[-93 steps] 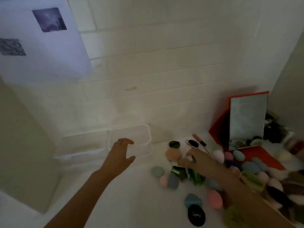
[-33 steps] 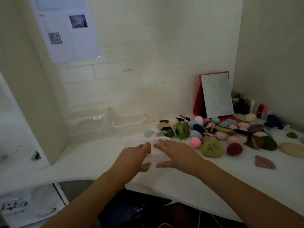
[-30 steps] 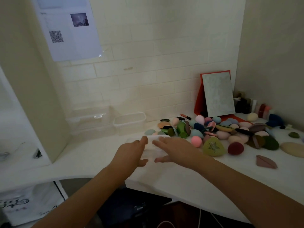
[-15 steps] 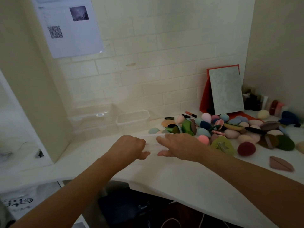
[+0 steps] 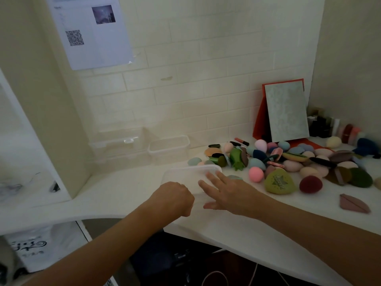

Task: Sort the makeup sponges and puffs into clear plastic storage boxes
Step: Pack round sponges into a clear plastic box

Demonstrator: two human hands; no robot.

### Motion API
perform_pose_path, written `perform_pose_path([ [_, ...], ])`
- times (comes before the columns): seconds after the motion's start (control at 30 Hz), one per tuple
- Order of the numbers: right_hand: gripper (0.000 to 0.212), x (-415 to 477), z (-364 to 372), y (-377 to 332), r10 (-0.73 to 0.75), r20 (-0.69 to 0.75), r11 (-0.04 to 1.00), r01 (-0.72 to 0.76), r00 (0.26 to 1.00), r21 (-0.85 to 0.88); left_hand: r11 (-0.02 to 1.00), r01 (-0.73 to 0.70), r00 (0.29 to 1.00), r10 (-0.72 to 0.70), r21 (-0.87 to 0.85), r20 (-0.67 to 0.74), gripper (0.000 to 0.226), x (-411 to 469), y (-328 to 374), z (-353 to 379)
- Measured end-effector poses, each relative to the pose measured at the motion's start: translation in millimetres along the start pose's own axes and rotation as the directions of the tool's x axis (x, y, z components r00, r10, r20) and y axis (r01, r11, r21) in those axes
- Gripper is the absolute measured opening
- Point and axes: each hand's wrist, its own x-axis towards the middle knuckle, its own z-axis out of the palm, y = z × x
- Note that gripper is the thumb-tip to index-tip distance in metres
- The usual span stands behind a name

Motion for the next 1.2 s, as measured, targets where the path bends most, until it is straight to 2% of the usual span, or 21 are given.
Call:
perform_pose_path([
  [0.03,0.068,-1,-3,-3,0.027,-0.011,1.000,-0.027,1.000,0.005,1.000,0.002,1.000,-0.002,-0.015,-0.018,0.032,0,-1,-1],
  [0.13,0.049,-3,-5,-9,0.016,-0.056,0.998,-0.019,0.998,-0.054,0.999,-0.025,0.996,0.022,-0.037,-0.085,0.034,0,-7,-5],
  [0.17,0.050,-2,-6,-9,0.033,-0.061,0.998,-0.036,0.998,-0.042,0.998,-0.044,0.992,0.040,-0.032,-0.117,0.037,0,-9,-4],
  [0.27,0.072,-2,-9,-6,0.170,-0.026,0.983,-0.168,0.985,0.070,0.999,-0.043,0.971,0.040,-0.006,-0.237,0.042,-1,-16,9],
  [0.37,0.067,-6,-16,-7,0.251,0.024,0.943,-0.250,0.968,0.219,0.999,-0.033,0.897,0.021,-0.018,-0.442,0.035,-7,-23,32],
  [0.43,0.067,-9,-17,-5,0.347,0.093,0.836,-0.352,0.933,0.420,0.989,-0.104,0.807,0.019,-0.109,-0.591,0.038,-6,-27,47],
  [0.5,0.066,-12,-16,-3,0.431,0.201,0.690,-0.465,0.880,0.555,0.966,-0.154,0.749,-0.022,-0.206,-0.663,0.043,-2,-28,52],
  [0.57,0.071,-12,-14,0,0.522,0.167,0.600,-0.499,0.837,0.625,0.929,-0.178,0.702,-0.111,-0.324,-0.703,0.043,-3,-31,43],
  [0.6,0.072,-13,-13,2,0.562,0.154,0.556,-0.508,0.813,0.657,0.894,-0.191,0.688,-0.174,-0.406,-0.705,0.040,-4,-31,35],
  [0.7,0.069,-14,-15,3,0.627,0.247,0.401,-0.578,0.739,0.711,0.776,-0.186,0.683,-0.339,-0.603,-0.647,0.026,0,-38,18],
  [0.83,0.069,-14,-16,6,0.700,0.255,0.295,-0.595,0.667,0.748,0.656,-0.236,0.687,-0.409,-0.717,-0.600,0.024,14,-47,9],
  [0.87,0.064,-14,-16,7,0.698,0.254,0.303,-0.598,0.669,0.742,0.615,-0.240,0.682,-0.444,-0.751,-0.582,0.021,18,-51,9],
  [1.0,0.023,-18,-9,10,0.570,0.262,0.475,-0.573,0.778,0.668,0.432,-0.294,0.643,-0.571,-0.853,-0.511,0.020,36,-70,7],
  [1.2,0.015,-16,-3,9,0.544,0.268,0.474,-0.555,0.795,0.684,-0.009,-0.317,0.619,-0.760,-0.948,-0.199,0.029,72,-93,9],
])
